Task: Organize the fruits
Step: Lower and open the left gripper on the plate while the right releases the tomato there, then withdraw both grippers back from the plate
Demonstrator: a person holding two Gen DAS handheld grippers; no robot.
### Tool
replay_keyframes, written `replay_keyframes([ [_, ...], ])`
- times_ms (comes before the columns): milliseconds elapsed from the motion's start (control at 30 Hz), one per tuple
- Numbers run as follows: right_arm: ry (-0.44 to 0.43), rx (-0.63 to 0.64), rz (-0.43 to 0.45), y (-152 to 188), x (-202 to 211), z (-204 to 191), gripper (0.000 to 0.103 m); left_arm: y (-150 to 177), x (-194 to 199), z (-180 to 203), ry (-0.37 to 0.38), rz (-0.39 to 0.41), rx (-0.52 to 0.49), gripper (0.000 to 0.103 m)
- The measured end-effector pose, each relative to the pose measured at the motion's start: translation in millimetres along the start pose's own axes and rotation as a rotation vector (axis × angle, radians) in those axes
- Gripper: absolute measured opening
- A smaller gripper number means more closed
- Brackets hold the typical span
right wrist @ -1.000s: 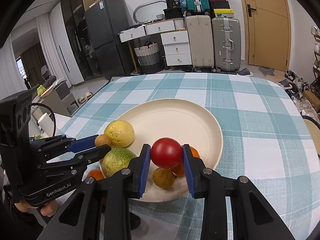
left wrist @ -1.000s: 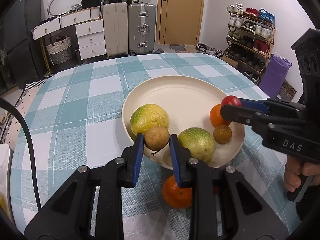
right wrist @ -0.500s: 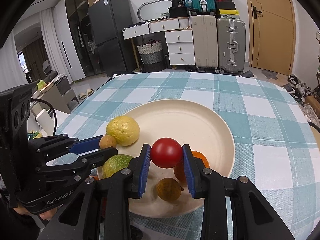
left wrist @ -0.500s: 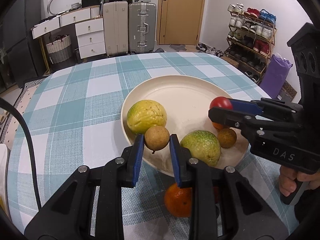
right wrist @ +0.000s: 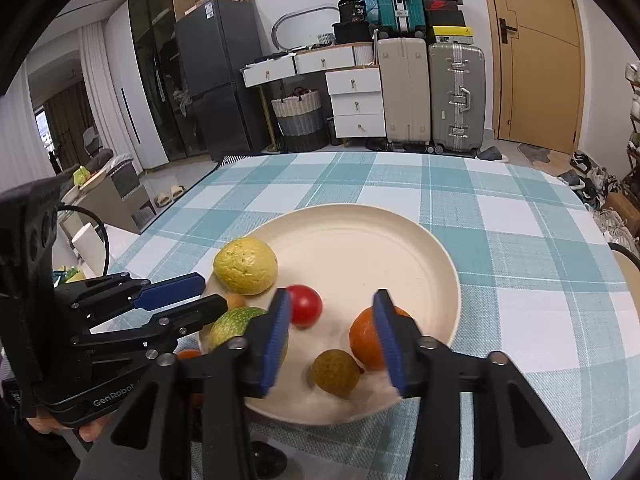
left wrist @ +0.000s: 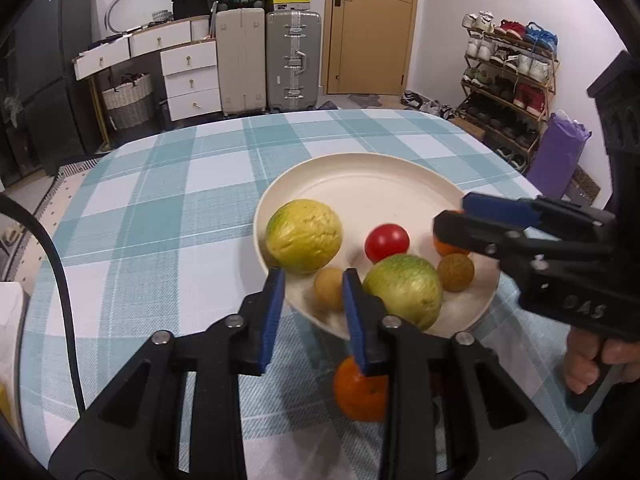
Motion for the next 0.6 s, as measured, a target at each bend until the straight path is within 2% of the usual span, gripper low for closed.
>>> replay_keyframes([
  [33, 0.001, 0.001, 0.005, 1, 3, 0, 0.05, 2, 3, 0, -0.006, 0.004, -0.008, 0.036],
  [200, 0.021, 0.002, -0.002, 9, 17, 4, 0.052, 8, 20, -4, 0.009, 0.012, 0.016, 0.074],
  [267, 0.025, 0.001, 0.001, 11, 23, 5, 0.055, 10, 30, -6, 0.014, 0.021, 0.028, 0.081],
  [333, 0.021, -0.011, 0.006, 14, 29, 6, 0.073, 12, 40, -9, 0.014, 0.034, 0.035, 0.082],
  [433, -0.002, -0.025, 0.011, 19, 38, 4, 0.082, 17, 55, -11, 0.018, 0.043, 0.044, 0.086],
  [467, 0.004, -0.017, 0.006, 21, 41, 3, 0.086, 19, 59, -11, 0.019, 0.046, 0.045, 0.09],
  [533, 0.039, -0.01, 0.005, 25, 45, 3, 0.101, 24, 67, -13, 0.01, 0.055, 0.053, 0.097],
  [600, 0.051, -0.005, 0.0, 28, 51, 1, 0.103, 30, 75, -14, 0.013, 0.059, 0.065, 0.099],
])
Point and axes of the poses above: each gripper's, at about its wrist camera, not at the fingertips, and x roughly against the way its jaws point, z to its right, y to its underside, the point moved 8 cm from there along -x, roughly the way its jaws point, and after that the axes turned 10 degrees about x, right-handed, at the moved point
